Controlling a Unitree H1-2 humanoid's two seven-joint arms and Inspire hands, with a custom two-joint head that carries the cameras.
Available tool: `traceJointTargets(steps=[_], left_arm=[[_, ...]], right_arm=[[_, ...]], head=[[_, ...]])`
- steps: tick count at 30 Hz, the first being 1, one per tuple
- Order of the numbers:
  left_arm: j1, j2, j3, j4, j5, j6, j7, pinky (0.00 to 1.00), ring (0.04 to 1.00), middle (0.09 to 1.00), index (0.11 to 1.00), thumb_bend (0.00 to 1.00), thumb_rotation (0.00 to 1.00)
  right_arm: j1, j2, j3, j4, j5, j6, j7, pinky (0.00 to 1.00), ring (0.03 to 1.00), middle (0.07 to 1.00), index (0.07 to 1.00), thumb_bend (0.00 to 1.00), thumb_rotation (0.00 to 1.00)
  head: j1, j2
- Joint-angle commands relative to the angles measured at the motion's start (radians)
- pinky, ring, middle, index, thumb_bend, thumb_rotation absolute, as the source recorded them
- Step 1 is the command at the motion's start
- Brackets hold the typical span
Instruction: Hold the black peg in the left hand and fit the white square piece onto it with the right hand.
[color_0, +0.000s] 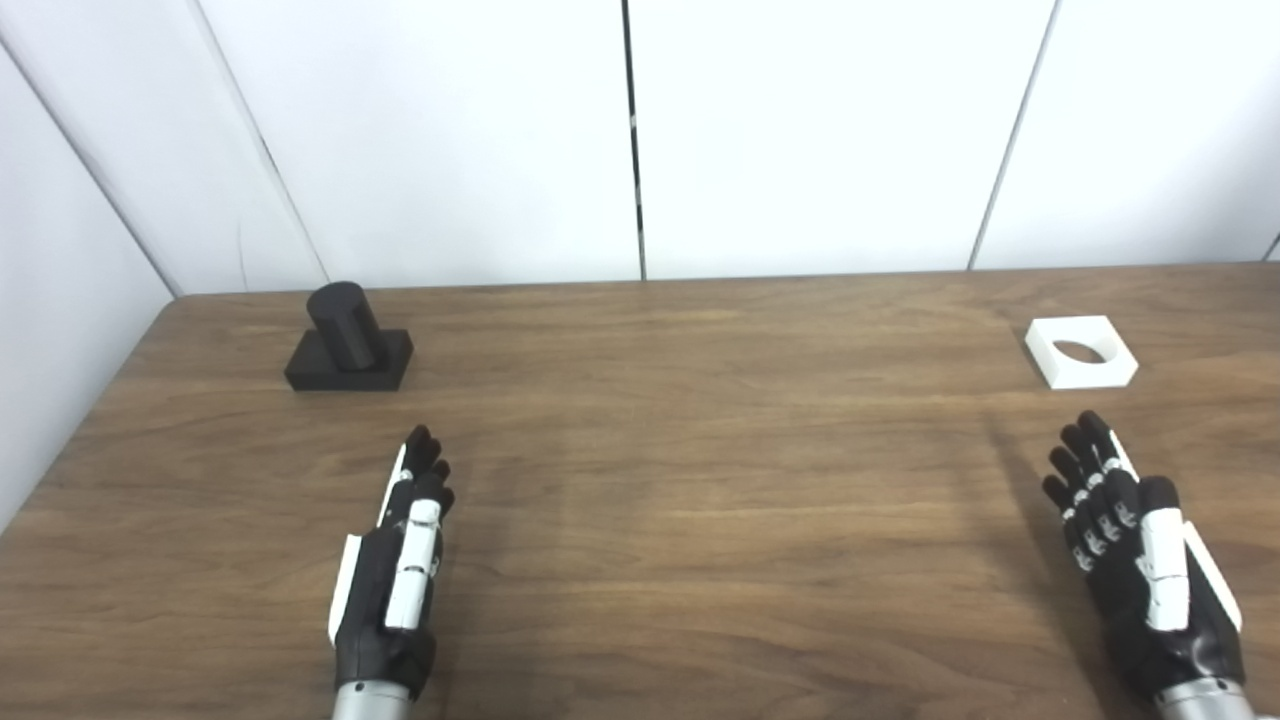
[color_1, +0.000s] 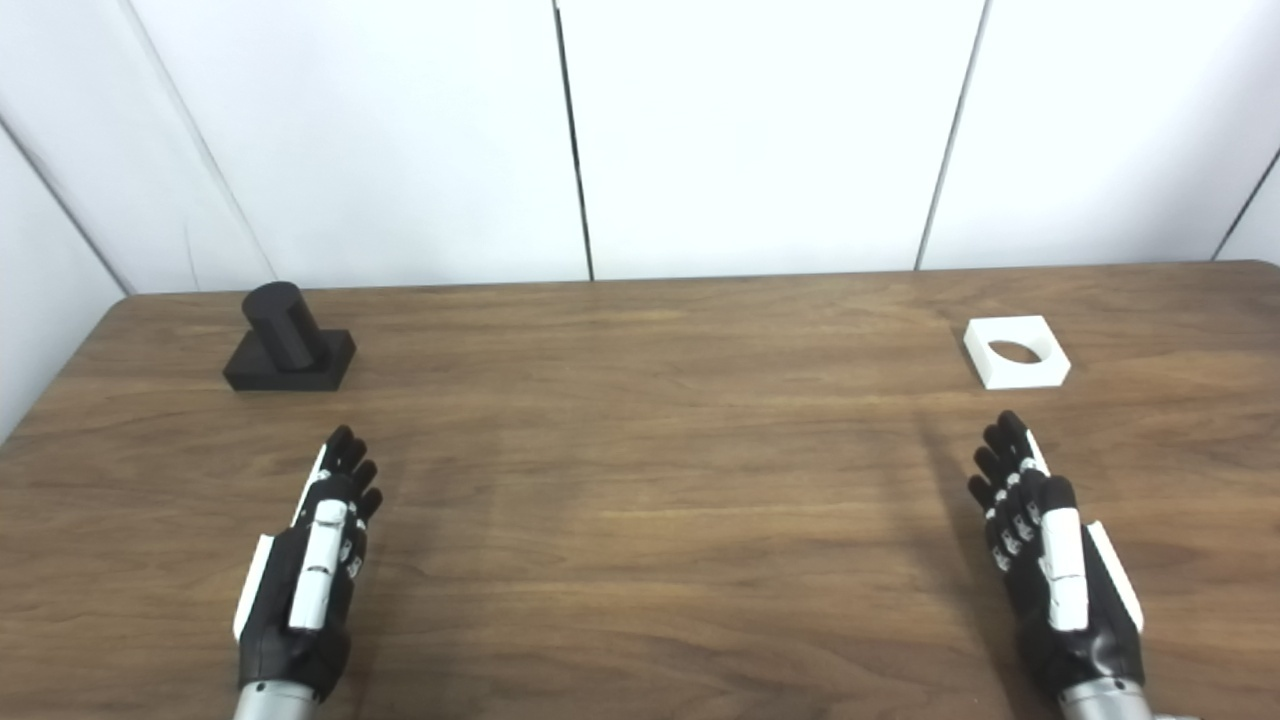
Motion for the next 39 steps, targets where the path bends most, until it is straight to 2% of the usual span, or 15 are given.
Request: traceJointTargets(steps=[1, 22, 25, 27, 33, 36, 37, 39], left_arm=[[0.067, 0.068, 0.002, 0.001, -0.009, -0.03, -0.004, 1.0, 1.0, 1.0, 1.0, 0.58, 0.76], [0.067, 0.066, 0.003, -0.003, -0.01, -0.03, -0.001, 1.0, 1.0, 1.0, 1.0, 0.55, 0.74], [0.059, 0.078, 0.0, -0.018, 0.057, -0.008, 0.017, 1.0, 1.0, 1.0, 1.0, 0.59, 0.67], [0.05, 0.079, 0.011, -0.026, 0.074, -0.004, 0.027, 1.0, 1.0, 0.997, 1.0, 0.64, 0.58], [0.024, 0.085, 0.037, -0.048, 0.108, 0.011, 0.043, 1.0, 1.0, 0.988, 1.0, 0.71, 0.53], [-0.012, 0.116, 0.061, -0.042, 0.165, 0.003, 0.066, 0.98, 0.958, 0.955, 1.0, 0.8, 0.46], [-0.029, 0.14, 0.075, -0.04, 0.178, 0.007, 0.065, 0.94, 0.952, 0.953, 1.0, 0.84, 0.35], [-0.057, 0.18, 0.099, -0.042, 0.203, 0.025, 0.056, 0.96, 0.977, 0.974, 1.0, 0.89, 0.23]], right_arm=[[-0.017, -0.004, 0.001, -0.025, 0.016, -0.011, 0.008, 1.0, 1.0, 1.0, 1.0, 0.59, 1.0], [-0.025, -0.006, -0.001, -0.04, 0.025, 0.012, 0.006, 1.0, 1.0, 1.0, 1.0, 0.59, 1.0], [-0.027, -0.005, -0.002, -0.044, 0.024, 0.021, 0.001, 1.0, 1.0, 1.0, 1.0, 0.59, 1.0], [-0.029, -0.005, -0.003, -0.043, 0.026, 0.02, 0.002, 1.0, 1.0, 1.0, 1.0, 0.58, 1.0], [-0.034, -0.014, -0.007, -0.038, 0.035, 0.022, 0.009, 1.0, 1.0, 1.0, 1.0, 0.57, 1.0], [-0.037, -0.021, -0.008, -0.035, 0.037, 0.024, 0.011, 1.0, 1.0, 1.0, 1.0, 0.58, 1.0], [-0.038, -0.024, -0.01, -0.034, 0.039, 0.025, 0.011, 1.0, 1.0, 1.0, 1.0, 0.58, 1.0], [-0.041, -0.028, -0.013, -0.031, 0.044, 0.027, 0.011, 1.0, 1.0, 1.0, 1.0, 0.59, 1.0]], head=[[0.001, -0.001], [-0.006, 0.002], [-0.003, 0.0], [-0.001, -0.001], [0.004, 0.001], [0.014, 0.0], [0.019, -0.001], [0.024, 0.0]])
